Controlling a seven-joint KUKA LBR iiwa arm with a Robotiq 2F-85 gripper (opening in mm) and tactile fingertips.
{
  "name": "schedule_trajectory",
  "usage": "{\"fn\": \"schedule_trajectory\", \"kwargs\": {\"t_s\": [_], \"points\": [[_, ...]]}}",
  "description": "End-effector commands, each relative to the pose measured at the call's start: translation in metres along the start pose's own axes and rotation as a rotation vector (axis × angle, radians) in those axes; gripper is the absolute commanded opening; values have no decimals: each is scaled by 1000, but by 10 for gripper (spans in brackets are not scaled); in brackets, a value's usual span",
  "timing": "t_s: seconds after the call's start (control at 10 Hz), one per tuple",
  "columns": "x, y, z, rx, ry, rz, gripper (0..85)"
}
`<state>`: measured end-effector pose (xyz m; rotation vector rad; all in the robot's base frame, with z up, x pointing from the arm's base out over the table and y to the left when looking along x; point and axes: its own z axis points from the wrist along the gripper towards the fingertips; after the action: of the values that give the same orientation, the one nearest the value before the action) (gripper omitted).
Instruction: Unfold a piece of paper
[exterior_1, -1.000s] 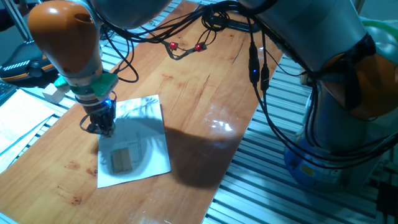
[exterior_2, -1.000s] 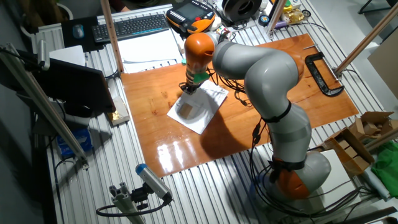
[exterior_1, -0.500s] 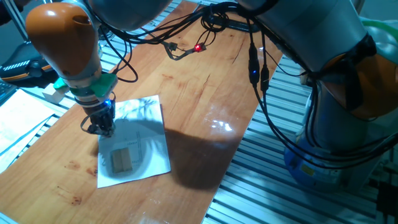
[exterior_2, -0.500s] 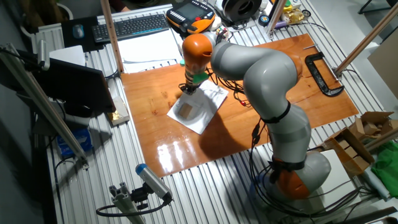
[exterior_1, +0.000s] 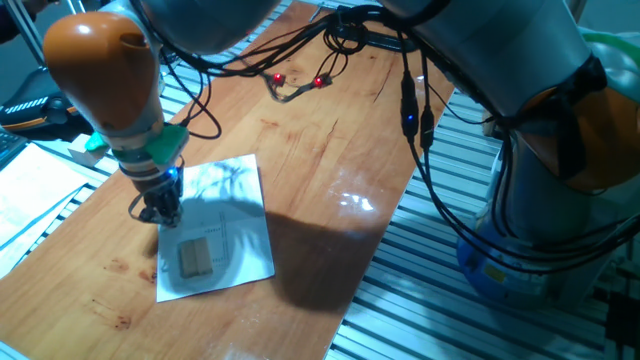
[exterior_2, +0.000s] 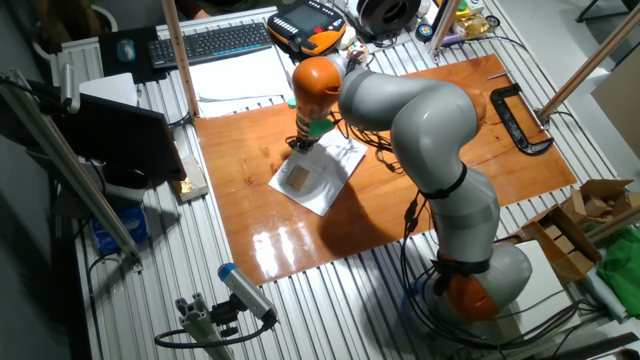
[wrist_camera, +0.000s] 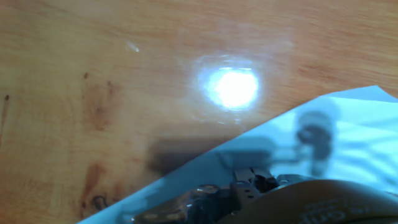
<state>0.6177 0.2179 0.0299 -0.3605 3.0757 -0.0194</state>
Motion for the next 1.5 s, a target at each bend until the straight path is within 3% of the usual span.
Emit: {"fn": "schedule_trajectory", "kwargs": {"t_s": [0.0,1.2,1.4], "points": [[0,1,1,-7,3,-5,20],[1,-3,10,4,-9,-25,20],[3,-5,3,0,-4,-22,20]]}}
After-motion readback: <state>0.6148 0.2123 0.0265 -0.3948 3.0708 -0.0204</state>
